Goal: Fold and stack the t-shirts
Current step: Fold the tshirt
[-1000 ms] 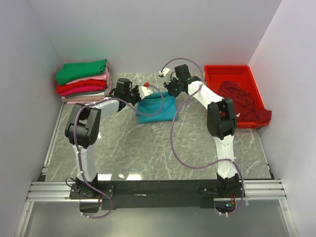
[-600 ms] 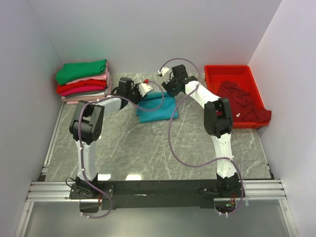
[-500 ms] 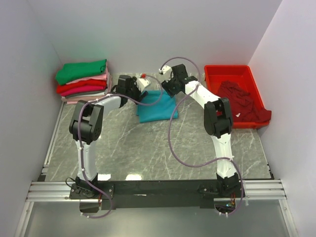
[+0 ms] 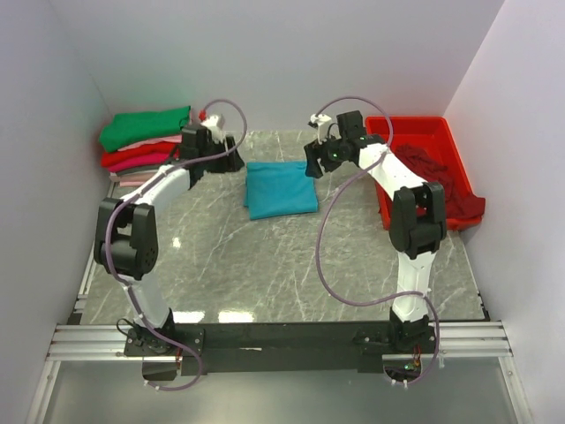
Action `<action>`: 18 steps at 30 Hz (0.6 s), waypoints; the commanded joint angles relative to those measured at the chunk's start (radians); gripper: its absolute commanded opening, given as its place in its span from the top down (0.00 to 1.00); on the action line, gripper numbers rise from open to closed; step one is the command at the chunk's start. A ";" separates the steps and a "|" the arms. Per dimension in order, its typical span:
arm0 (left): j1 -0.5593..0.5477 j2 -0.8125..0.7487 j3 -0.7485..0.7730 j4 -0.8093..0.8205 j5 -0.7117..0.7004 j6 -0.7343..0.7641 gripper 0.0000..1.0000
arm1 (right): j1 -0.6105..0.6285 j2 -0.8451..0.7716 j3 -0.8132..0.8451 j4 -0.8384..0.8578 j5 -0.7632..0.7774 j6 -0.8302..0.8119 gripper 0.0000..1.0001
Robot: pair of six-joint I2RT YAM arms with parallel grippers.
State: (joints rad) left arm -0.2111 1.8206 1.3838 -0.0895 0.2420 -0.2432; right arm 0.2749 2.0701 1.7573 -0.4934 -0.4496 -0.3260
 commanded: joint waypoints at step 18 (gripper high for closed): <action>-0.016 0.118 -0.189 -0.039 0.111 -0.291 0.59 | -0.025 -0.036 -0.145 -0.011 -0.198 0.183 0.25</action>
State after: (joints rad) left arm -0.2260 1.9091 1.1404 -0.1345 0.3439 -0.5194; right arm 0.2634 2.0377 1.6150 -0.5167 -0.6300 -0.1646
